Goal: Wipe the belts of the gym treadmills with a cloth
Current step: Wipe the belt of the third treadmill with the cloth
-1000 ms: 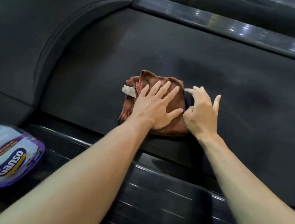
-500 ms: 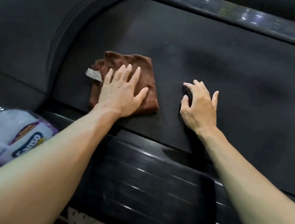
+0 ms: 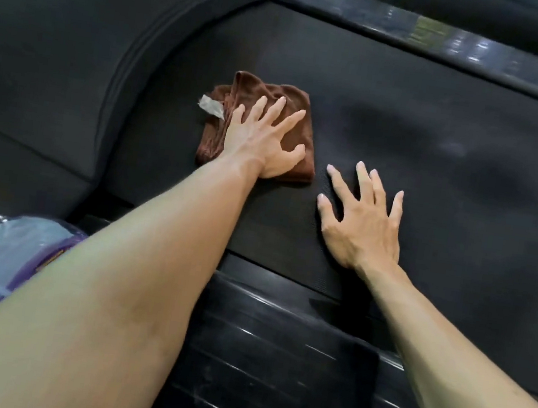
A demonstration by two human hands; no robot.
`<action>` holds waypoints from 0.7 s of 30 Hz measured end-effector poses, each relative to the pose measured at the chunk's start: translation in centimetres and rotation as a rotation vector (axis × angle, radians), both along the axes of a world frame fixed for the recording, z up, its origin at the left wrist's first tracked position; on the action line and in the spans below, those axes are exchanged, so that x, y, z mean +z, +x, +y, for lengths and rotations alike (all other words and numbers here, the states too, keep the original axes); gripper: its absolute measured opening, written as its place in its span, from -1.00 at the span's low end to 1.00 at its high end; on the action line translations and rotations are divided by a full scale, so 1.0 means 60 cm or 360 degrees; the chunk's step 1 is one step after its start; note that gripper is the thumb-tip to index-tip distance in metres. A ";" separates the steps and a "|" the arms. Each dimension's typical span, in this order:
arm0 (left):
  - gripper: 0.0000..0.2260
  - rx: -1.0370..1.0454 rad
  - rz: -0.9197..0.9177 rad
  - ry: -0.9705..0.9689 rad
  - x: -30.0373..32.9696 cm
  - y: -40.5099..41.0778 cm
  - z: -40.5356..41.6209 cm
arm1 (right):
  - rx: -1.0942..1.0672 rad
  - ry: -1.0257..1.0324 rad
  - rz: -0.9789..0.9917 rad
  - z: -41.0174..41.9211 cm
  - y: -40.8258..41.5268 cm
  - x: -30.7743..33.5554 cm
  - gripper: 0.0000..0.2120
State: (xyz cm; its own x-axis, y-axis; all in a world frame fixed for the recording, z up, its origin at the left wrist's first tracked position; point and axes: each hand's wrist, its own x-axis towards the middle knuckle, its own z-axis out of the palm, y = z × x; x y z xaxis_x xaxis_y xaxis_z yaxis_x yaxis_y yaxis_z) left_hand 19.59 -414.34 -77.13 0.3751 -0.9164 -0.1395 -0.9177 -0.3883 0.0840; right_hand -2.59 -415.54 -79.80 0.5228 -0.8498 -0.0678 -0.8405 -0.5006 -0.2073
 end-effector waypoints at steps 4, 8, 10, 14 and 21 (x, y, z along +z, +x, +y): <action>-0.32 0.0113 -0.0010 -0.0006 -0.005 0.060 -0.010 | 0.0002 -0.0029 -0.0022 -0.004 0.001 -0.004 -0.43; -0.31 0.0397 0.0005 0.0054 -0.007 0.096 0.040 | 0.0002 -0.0022 -0.0013 -0.006 0.000 -0.006 -0.43; -0.31 0.0468 -0.0013 0.0002 -0.015 0.070 0.080 | 0.0000 -0.0014 -0.0001 -0.005 0.000 -0.004 -0.43; -0.33 0.0453 -0.0002 -0.0092 -0.020 -0.029 0.120 | 0.0005 -0.0011 0.0039 0.005 0.002 0.001 -0.44; -0.35 0.0197 0.0034 -0.0032 -0.003 -0.001 0.008 | 0.0015 -0.0035 0.0020 0.001 0.002 -0.001 -0.44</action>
State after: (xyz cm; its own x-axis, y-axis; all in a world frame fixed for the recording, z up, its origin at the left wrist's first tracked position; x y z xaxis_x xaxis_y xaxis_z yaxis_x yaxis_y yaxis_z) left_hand 19.55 -413.86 -77.30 0.4825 -0.8661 -0.1305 -0.8608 -0.4964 0.1123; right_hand -2.47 -415.46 -79.86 0.5298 -0.8463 -0.0558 -0.8383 -0.5125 -0.1860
